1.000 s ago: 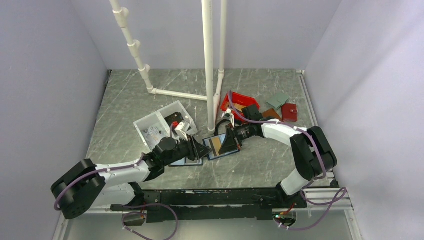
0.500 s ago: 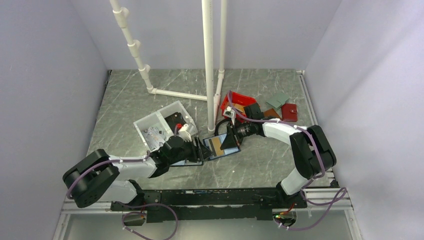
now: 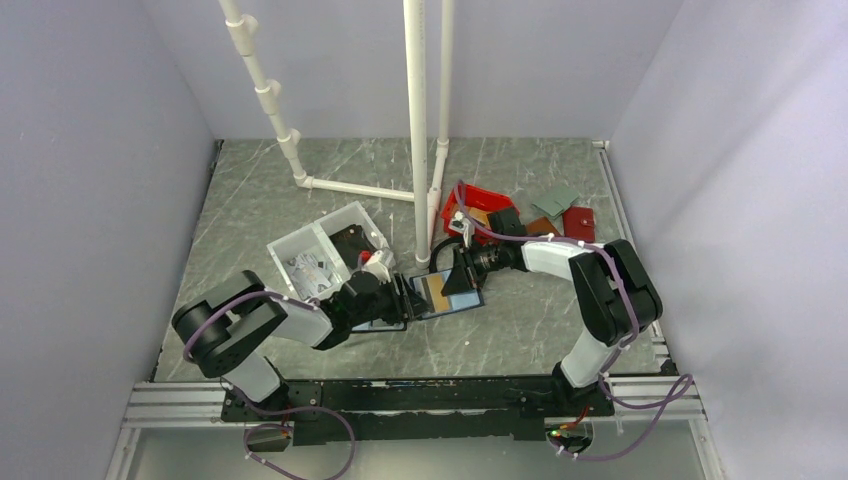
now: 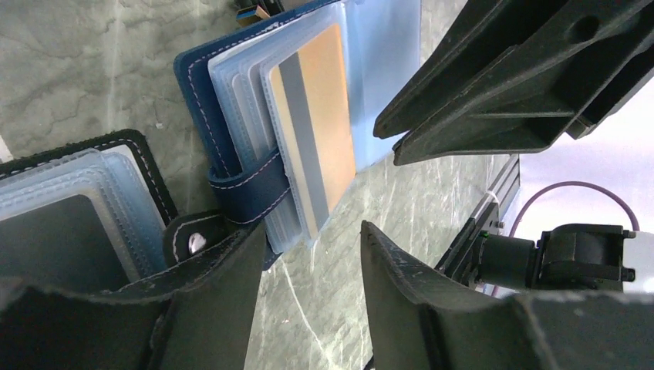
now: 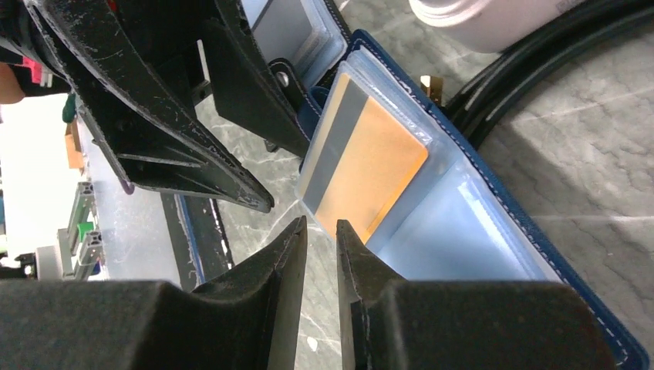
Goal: Take the credit cards out of the card holder
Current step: Pick up the card holder from the center of the board.
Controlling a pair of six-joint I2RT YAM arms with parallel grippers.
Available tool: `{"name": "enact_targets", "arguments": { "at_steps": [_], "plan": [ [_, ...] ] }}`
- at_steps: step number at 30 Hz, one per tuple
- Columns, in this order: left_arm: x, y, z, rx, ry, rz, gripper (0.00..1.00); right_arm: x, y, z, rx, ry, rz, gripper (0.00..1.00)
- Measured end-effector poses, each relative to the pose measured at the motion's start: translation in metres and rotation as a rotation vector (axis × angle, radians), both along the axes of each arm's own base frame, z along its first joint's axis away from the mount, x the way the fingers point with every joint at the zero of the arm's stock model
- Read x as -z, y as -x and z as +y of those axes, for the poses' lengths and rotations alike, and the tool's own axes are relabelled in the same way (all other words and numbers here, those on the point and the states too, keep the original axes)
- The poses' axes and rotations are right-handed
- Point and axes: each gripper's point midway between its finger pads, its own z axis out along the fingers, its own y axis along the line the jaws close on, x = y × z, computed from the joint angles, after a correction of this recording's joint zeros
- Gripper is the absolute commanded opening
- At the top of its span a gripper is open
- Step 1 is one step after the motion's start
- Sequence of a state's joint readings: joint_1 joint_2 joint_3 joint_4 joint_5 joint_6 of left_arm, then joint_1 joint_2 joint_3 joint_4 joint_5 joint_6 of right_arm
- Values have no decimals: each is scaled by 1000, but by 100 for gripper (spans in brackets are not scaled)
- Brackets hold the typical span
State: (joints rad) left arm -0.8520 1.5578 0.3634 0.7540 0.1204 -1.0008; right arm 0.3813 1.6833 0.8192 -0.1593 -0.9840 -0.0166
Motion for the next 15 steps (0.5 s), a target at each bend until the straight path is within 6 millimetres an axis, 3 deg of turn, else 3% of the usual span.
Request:
{"name": "enact_targets", "arguments": {
  "at_steps": [15],
  "plan": [
    [-10, -2, -5, -11, 52, 3, 47, 26, -7, -8, 54, 92, 32, 23]
  ]
}}
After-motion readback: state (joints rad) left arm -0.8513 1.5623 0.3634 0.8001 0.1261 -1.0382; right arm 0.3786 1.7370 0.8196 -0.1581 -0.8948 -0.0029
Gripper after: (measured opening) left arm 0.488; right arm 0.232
